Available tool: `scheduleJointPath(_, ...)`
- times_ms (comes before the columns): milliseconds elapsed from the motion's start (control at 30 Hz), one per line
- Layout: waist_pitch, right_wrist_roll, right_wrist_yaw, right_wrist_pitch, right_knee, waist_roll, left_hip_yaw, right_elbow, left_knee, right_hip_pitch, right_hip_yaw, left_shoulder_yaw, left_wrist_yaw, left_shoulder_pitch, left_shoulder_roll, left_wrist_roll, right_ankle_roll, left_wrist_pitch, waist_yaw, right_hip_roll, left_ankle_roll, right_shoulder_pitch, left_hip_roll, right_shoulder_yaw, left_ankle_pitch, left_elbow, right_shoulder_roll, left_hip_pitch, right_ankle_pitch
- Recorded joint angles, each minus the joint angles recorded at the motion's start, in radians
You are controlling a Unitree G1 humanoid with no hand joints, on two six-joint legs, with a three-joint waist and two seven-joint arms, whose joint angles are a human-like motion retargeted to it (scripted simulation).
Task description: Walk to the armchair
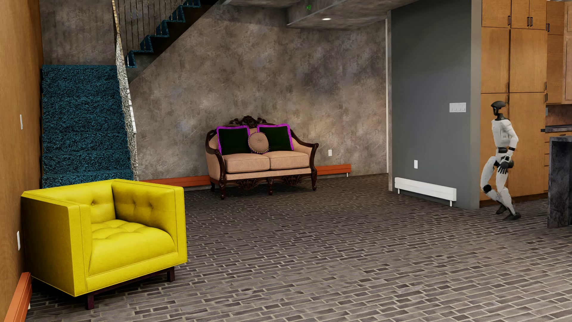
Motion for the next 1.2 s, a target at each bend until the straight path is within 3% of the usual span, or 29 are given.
scheduleJointPath(67,-0.010,0.000,0.000,0.000,-0.151,0.014,0.000,0.027,-0.131,-0.164,0.000,0.026,0.000,-0.052,0.019,0.000,0.000,0.000,-0.109,0.045,0.000,0.038,0.006,0.028,-0.131,-0.079,-0.007,0.182,0.026)
scheduleJointPath(200,-0.009,0.000,0.000,0.000,-0.544,0.044,0.000,0.112,-0.213,-0.368,0.000,-0.001,0.000,-0.169,0.065,0.000,0.000,0.000,-0.261,0.015,0.000,0.044,0.058,0.061,-0.281,-0.223,-0.045,0.469,0.108)
scheduleJointPath(267,-0.024,0.000,0.000,0.000,-0.545,0.053,0.000,0.151,-0.197,-0.403,0.000,-0.059,0.000,-0.193,0.070,0.000,0.000,0.000,-0.336,-0.002,0.000,0.027,0.124,0.074,-0.183,-0.198,-0.059,0.540,0.048)
scheduleJointPath(333,-0.038,0.000,0.000,0.000,-0.358,0.099,0.000,0.193,-0.028,-0.431,0.000,-0.125,0.000,-0.163,0.032,0.000,0.000,0.000,-0.365,0.024,0.000,0.007,0.183,0.075,0.100,-0.105,-0.067,0.519,0.070)
scheduleJointPath(367,-0.027,0.000,0.000,0.000,-0.226,0.119,0.000,0.228,0.134,-0.419,0.000,-0.173,0.000,-0.149,0.010,0.000,0.000,0.000,-0.343,0.040,0.000,-0.021,0.216,0.107,0.274,-0.036,-0.060,0.462,0.039)
scheduleJointPath(400,0.027,0.000,0.000,0.000,-0.178,0.097,0.000,0.217,0.350,-0.314,0.000,-0.208,0.000,-0.112,0.029,0.000,0.000,0.000,-0.290,0.089,0.000,-0.048,0.218,0.074,0.440,-0.038,-0.034,0.415,-0.026)
scheduleJointPath(433,0.019,0.000,0.000,0.000,-0.184,0.091,0.000,0.199,0.571,-0.243,0.000,-0.247,0.000,-0.099,0.016,0.000,0.000,0.000,-0.221,0.117,0.000,-0.075,0.224,0.082,0.437,0.009,-0.013,0.289,-0.075)
scheduleJointPath(500,0.018,0.000,0.000,0.000,-0.303,0.058,0.000,0.073,0.786,-0.017,0.000,-0.287,0.000,-0.007,-0.005,0.000,0.000,0.000,-0.056,0.152,0.000,-0.113,0.188,0.051,0.309,0.056,0.008,0.072,-0.079)
scheduleJointPath(567,0.009,0.000,0.000,0.000,-0.486,0.027,0.000,-0.109,0.630,0.241,0.000,-0.227,0.000,0.107,-0.039,0.000,0.000,0.000,0.088,0.143,0.000,-0.134,0.142,-0.021,0.350,0.112,0.017,-0.143,-0.042)
scheduleJointPath(633,0.010,0.000,0.000,0.000,-0.614,0.016,0.000,-0.249,0.230,0.451,0.000,-0.352,0.000,0.167,-0.004,0.000,0.000,0.000,0.216,0.115,0.000,-0.207,0.120,-0.067,0.475,0.129,-0.005,-0.281,-0.023)
scheduleJointPath(667,0.008,0.000,0.000,0.000,-0.666,0.013,0.000,-0.311,0.036,0.542,0.000,-0.365,0.000,0.200,0.006,0.000,0.000,0.000,0.273,0.102,0.000,-0.248,0.122,-0.098,0.386,0.132,-0.022,-0.322,-0.049)
scheduleJointPath(733,-0.008,0.000,0.000,0.000,-0.699,-0.002,0.000,-0.387,-0.107,0.684,0.000,-0.393,0.000,0.255,0.034,0.000,0.000,0.000,0.357,0.069,0.000,-0.337,0.138,-0.130,-0.106,0.126,-0.055,-0.416,-0.114)
scheduleJointPath(767,-0.007,0.000,0.000,0.000,-0.693,-0.006,0.000,-0.402,-0.091,0.733,0.000,-0.393,0.000,0.269,0.035,0.000,0.000,0.000,0.421,0.034,0.000,-0.355,0.160,-0.189,-0.162,0.153,-0.061,-0.452,-0.105)
scheduleJointPath(800,0.000,0.000,0.000,0.000,-0.654,-0.009,0.000,-0.393,-0.088,0.765,0.000,-0.394,0.000,0.278,0.031,0.000,0.000,0.000,0.476,-0.013,0.000,-0.362,0.169,-0.203,-0.015,0.180,-0.067,-0.484,-0.030)
scheduleJointPath(833,-0.011,0.000,0.000,0.000,-0.598,-0.010,0.000,-0.369,-0.010,0.777,0.000,-0.379,0.000,0.289,0.018,0.000,0.000,0.000,0.496,-0.037,0.000,-0.342,0.167,-0.209,0.259,0.207,-0.064,-0.514,0.130)
scheduleJointPath(867,-0.031,0.000,0.000,0.000,-0.458,-0.055,0.000,-0.323,0.073,0.718,0.000,-0.379,0.000,0.291,0.007,0.000,0.000,0.000,0.464,-0.090,0.000,-0.323,0.113,-0.195,0.463,0.238,-0.042,-0.546,0.356)
scheduleJointPath(900,-0.020,0.000,0.000,0.000,-0.297,-0.063,0.000,-0.257,0.172,0.677,0.000,-0.400,0.000,0.267,0.002,0.000,0.000,0.000,0.401,-0.086,0.000,-0.291,0.071,-0.177,0.472,0.261,-0.022,-0.511,0.515)
scheduleJointPath(933,-0.018,0.000,0.000,0.000,-0.082,-0.073,0.000,-0.195,0.179,0.552,0.000,-0.398,0.000,0.233,-0.004,0.000,0.000,0.000,0.339,-0.088,0.000,-0.268,0.028,-0.141,0.424,0.252,-0.002,-0.441,0.506)
scheduleJointPath(967,-0.001,0.000,0.000,0.000,0.082,-0.070,0.000,-0.133,0.142,0.458,0.000,-0.362,0.000,0.198,-0.008,0.000,0.000,0.000,0.273,-0.072,0.000,-0.241,-0.006,-0.080,0.368,0.221,0.011,-0.323,0.355)
scheduleJointPath(1033,0.007,0.000,0.000,0.000,0.194,-0.029,0.000,0.006,0.021,0.252,0.000,-0.277,0.000,0.108,-0.012,0.000,0.000,0.000,0.123,-0.008,0.000,-0.163,-0.026,0.036,0.242,0.133,0.027,-0.071,0.097)
scheduleJointPath(1100,0.005,0.000,0.000,0.000,0.020,0.004,0.000,0.119,-0.103,0.064,0.000,-0.156,0.000,0.025,-0.002,0.000,0.000,0.000,0.003,0.019,0.000,-0.068,0.001,0.107,0.073,-0.004,0.025,0.161,0.051)
scheduleJointPath(1200,-0.026,0.000,0.000,0.000,-0.547,0.040,0.000,0.185,-0.170,-0.075,0.000,0.005,0.000,-0.108,0.030,0.000,0.000,0.000,-0.164,0.001,0.000,0.061,0.080,0.109,-0.125,-0.218,0.007,0.372,0.088)
